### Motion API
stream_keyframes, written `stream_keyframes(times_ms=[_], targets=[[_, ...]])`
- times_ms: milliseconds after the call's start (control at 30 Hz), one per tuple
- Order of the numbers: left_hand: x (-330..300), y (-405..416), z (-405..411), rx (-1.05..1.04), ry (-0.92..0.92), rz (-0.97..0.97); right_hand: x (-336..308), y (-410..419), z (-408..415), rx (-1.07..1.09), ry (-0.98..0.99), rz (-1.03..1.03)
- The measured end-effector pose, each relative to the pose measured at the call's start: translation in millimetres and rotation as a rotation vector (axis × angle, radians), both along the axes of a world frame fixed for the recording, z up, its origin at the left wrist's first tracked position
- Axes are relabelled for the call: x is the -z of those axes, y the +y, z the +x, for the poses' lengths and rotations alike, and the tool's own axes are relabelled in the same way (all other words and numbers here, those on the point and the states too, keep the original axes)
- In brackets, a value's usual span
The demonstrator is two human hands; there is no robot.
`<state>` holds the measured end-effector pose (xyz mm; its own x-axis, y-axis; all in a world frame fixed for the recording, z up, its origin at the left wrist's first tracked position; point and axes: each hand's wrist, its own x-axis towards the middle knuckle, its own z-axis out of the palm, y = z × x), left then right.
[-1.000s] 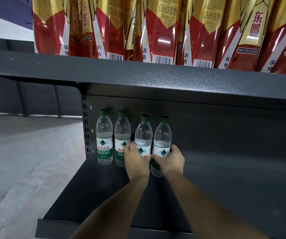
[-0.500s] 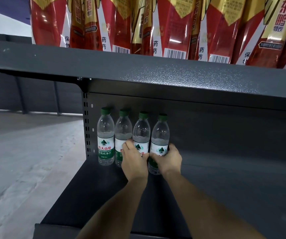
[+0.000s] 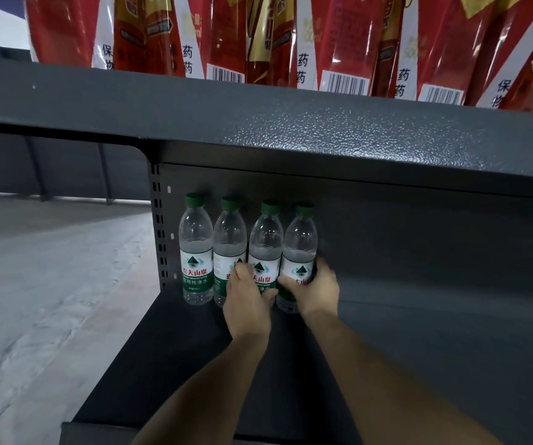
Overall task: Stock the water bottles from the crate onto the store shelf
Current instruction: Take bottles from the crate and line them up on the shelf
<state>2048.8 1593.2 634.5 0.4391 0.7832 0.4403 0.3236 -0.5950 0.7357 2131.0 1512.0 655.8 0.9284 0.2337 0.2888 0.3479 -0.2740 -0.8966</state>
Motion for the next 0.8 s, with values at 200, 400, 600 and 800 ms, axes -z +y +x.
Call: stream_keyframes(times_ms=[200, 400, 600, 800], targets=[[2, 3, -9, 0.039, 0.01, -0.018, 12, 0, -10, 0.023, 0.028, -0.039], [-1, 4, -12, 0.043, 0.025, -0.019, 12, 0, -9, 0.041, 0.03, -0.085], [1, 7, -21, 0.013, 0.044, -0.017, 9, 4, -13, 0.061, 0.042, -0.112], [1, 10, -33, -0.021, 0.122, -0.029, 0, 4, -28, 0.159, 0.097, -0.155]])
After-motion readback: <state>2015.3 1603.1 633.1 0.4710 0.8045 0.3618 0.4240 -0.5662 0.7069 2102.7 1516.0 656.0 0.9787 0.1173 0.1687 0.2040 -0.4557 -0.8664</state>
